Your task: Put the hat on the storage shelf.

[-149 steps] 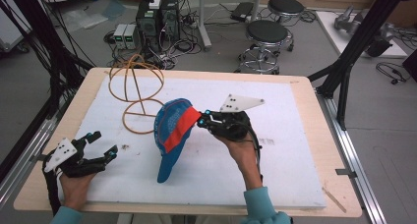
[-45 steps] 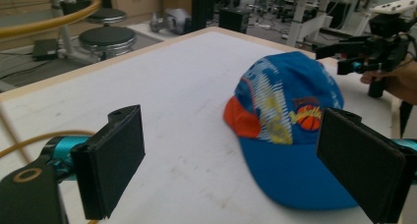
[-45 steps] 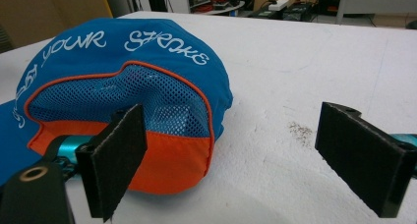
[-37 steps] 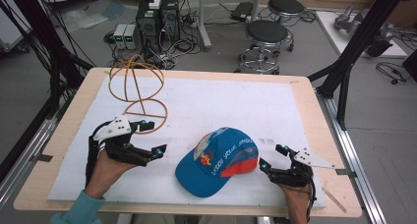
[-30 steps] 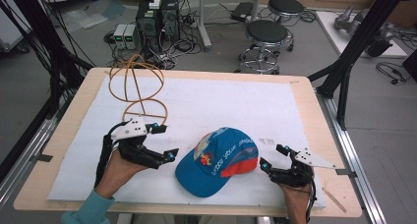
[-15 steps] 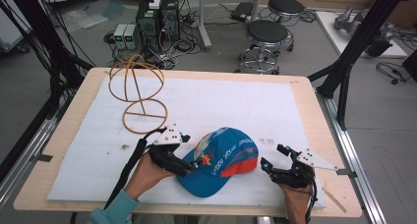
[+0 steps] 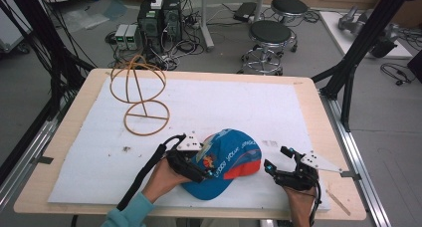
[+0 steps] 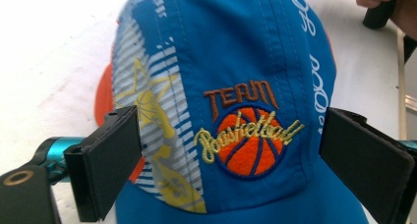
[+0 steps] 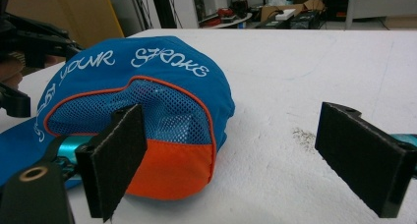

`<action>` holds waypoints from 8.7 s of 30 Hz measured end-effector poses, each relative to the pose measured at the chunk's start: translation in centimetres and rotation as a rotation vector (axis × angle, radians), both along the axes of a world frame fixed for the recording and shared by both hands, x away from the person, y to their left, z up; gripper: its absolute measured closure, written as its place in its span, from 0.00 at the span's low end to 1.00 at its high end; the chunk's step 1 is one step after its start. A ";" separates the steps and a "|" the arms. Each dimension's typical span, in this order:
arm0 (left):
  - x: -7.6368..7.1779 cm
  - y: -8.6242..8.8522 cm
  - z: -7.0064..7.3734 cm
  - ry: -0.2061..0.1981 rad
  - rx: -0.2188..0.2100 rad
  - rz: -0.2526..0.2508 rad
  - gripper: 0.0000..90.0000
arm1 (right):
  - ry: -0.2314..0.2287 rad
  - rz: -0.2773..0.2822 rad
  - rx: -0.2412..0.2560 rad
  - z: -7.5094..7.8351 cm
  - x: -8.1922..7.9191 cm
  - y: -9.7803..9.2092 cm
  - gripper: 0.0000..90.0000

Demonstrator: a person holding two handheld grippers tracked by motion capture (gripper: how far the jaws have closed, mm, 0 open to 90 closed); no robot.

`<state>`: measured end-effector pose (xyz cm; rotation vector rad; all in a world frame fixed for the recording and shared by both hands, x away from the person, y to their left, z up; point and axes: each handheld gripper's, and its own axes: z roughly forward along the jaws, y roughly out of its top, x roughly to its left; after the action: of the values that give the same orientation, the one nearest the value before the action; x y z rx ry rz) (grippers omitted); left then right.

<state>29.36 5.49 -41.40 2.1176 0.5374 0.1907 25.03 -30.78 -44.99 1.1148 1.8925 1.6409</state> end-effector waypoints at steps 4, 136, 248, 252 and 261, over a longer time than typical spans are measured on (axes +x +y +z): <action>-0.2 -0.5 -0.5 -0.021 0.041 -0.005 0.12 | -0.002 0.000 0.002 0.0 0.0 0.0 0.12; 10.4 19.4 20.5 -0.269 -0.337 0.434 0.92 | 0.002 -0.021 -0.020 0.0 0.1 0.2 0.12; -1.1 25.9 3.3 -0.320 -0.337 0.423 0.15 | -0.011 -0.028 -0.022 0.0 0.0 0.2 0.12; -2.6 26.0 0.9 -0.345 -0.354 0.437 0.15 | -0.018 -0.032 -0.024 0.0 -0.2 0.2 0.12; -3.6 26.5 -2.0 -0.354 -0.373 0.481 0.15 | -0.061 -0.068 -0.077 0.1 -0.7 0.8 0.12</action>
<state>25.75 31.99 -43.43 1.5223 0.7910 0.6690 24.36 -29.98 -44.92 1.0734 1.8426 1.5350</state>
